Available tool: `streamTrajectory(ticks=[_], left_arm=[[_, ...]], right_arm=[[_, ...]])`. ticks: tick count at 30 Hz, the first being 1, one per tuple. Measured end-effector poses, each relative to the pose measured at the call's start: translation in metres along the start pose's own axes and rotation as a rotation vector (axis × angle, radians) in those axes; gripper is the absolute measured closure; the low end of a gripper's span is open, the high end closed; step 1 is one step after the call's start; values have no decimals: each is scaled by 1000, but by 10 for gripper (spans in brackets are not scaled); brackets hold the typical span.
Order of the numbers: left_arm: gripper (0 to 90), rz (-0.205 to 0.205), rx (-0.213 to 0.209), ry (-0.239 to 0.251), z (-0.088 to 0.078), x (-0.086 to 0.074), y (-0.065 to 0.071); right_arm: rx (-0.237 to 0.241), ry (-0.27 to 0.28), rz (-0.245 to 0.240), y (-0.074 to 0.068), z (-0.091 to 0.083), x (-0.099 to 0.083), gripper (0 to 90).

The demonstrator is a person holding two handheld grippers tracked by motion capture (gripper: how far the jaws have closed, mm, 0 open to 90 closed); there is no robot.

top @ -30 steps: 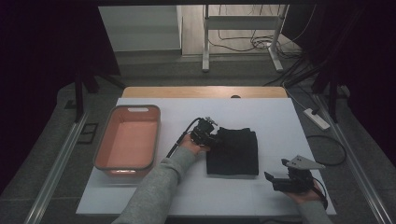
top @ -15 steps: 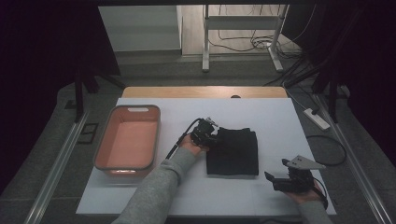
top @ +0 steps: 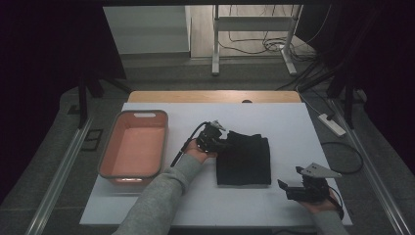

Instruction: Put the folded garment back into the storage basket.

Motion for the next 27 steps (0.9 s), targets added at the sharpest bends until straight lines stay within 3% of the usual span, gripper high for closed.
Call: streamTrajectory(ticks=[27], left_arm=[[731,45,-50,90,-32,9,23]], right_arm=[[-8,-2,-1,1,0,0,153]])
Point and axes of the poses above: each handheld gripper's, and its own axes: z roughly forward along the jaws, x roughly out of its top, y roughly to its right, the point moved 8 cm from there along z, roughly forward along the jaws, and after that the axes turned 7 degrees about -z, right-handed, at the moved point
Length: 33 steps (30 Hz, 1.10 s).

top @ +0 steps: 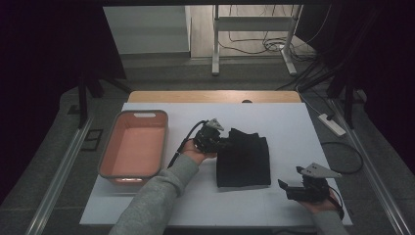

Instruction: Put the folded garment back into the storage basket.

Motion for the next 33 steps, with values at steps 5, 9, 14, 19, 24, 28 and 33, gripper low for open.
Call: streamTrajectory(ticks=[5,9,14,19,24,28,33], left_arm=[[731,0,-11,24,-8,3,5],[731,8,-10,27,-12,4,8],[732,9,-12,37,-19,4,9],[733,13,-11,46,-25,5,9],[734,14,-21,64,-29,7,13],[734,28,-33,80,-33,11,22],[734,48,-39,93,-38,16,28]], right_arm=[[-3,-3,-1,0,0,0,154],[-4,-2,0,0,0,0,154],[-7,-4,1,1,0,0,154],[-9,-4,2,1,0,-1,154],[-11,-5,1,2,0,-1,154],[-11,-4,2,1,0,0,154],[-13,-5,2,2,0,-1,154]])
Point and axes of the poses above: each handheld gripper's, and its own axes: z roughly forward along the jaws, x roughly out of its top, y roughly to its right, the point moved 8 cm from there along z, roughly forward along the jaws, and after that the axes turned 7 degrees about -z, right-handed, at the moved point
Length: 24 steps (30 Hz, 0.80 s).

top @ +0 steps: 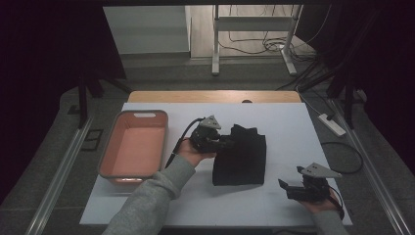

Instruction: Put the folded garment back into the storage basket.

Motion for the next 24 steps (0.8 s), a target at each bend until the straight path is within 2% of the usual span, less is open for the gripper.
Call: streamTrajectory(ticks=[12,24], left_arm=[[735,-4,-3,31,-12,4,3],[736,17,4,53,-23,12,10]], right_arm=[[-5,8,0,1,-1,1,154],[-3,14,1,0,-1,2,154]])
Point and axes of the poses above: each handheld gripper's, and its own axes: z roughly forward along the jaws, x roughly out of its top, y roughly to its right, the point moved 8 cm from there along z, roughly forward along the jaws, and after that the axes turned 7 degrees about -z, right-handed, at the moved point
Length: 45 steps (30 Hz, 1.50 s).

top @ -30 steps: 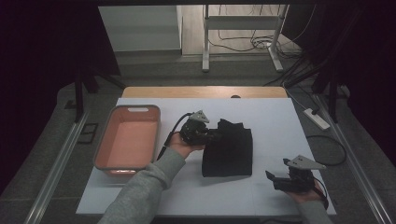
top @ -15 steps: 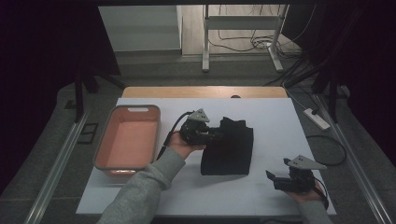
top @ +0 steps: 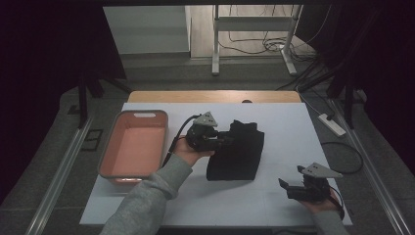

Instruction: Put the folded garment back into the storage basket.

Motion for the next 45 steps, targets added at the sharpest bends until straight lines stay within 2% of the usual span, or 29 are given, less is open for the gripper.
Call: streamTrajectory(ticks=[16,19,32,45], left_arm=[[736,16,7,34,-16,9,7],[736,5,-11,48,-20,11,11],[736,38,-14,86,-32,16,21],[736,51,-4,86,-39,17,23]], right_arm=[[-3,-2,1,0,0,0,155],[-3,0,2,0,0,0,156],[-6,-2,-1,0,0,-1,156],[-7,-3,-1,1,0,-1,156]])
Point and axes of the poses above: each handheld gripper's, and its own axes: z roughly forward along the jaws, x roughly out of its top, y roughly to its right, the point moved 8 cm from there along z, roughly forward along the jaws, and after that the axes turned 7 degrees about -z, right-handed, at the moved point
